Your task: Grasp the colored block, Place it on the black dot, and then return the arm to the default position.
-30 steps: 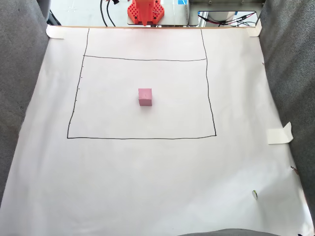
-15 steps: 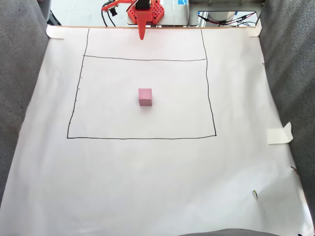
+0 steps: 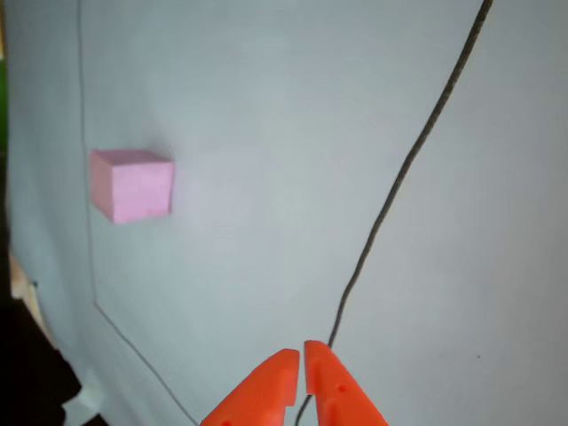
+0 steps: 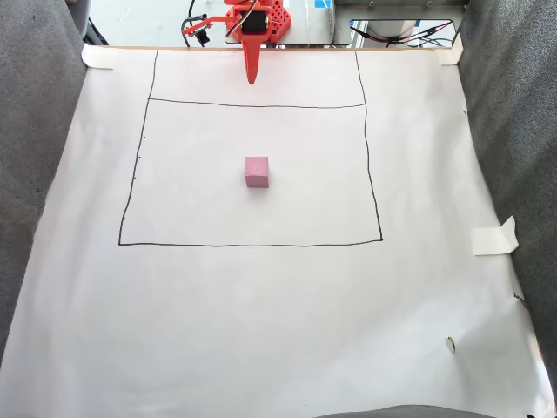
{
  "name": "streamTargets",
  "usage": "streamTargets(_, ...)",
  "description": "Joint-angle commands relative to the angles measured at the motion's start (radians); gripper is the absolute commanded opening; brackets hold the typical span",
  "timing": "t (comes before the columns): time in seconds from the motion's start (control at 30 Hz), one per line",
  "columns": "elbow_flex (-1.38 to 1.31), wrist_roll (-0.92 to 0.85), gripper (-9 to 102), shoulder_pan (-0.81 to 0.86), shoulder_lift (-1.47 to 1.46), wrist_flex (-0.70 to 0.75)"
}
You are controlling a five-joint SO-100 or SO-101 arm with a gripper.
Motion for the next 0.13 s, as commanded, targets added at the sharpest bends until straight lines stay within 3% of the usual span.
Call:
streamTargets(0.0, -0.012, 0.012, 0, -0.005, 0.003, 0.009)
streamTargets(0.1, -0.014, 0.014, 0, -0.005, 0.003, 0.014)
